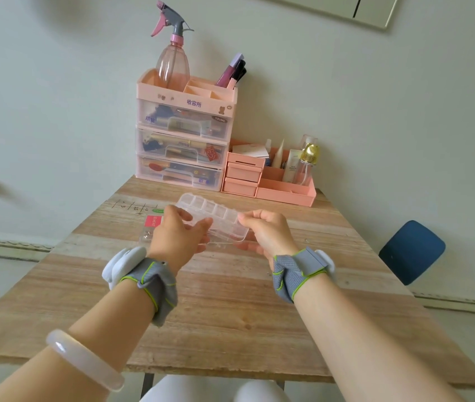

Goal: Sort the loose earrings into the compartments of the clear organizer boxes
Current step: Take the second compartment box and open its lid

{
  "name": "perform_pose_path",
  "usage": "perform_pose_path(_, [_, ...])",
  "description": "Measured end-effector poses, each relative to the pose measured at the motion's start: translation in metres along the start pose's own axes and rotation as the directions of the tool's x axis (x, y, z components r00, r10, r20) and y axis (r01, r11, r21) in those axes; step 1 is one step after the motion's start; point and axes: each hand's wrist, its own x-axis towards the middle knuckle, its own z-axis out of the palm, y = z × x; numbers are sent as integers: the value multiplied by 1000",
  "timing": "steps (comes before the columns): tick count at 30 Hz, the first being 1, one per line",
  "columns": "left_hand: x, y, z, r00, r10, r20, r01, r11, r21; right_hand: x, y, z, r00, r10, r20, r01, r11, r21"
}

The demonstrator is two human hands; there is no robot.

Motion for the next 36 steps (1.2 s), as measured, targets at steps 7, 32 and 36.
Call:
perform_pose_path(7, [-5, 7, 0, 998, -56, -12, 53, 975, -216, -12, -3, -11, 995, 25, 100, -17, 997, -79])
perform_pose_path(32, [-2, -12, -4, 921, 101, 375, -285, 832, 476, -4, 22, -29, 999, -25, 37, 36, 939, -342])
perform_pose_path(36, [0, -14, -2, 917, 119, 380, -301, 830, 469, -5, 22, -31, 996, -45, 76, 70, 925, -372])
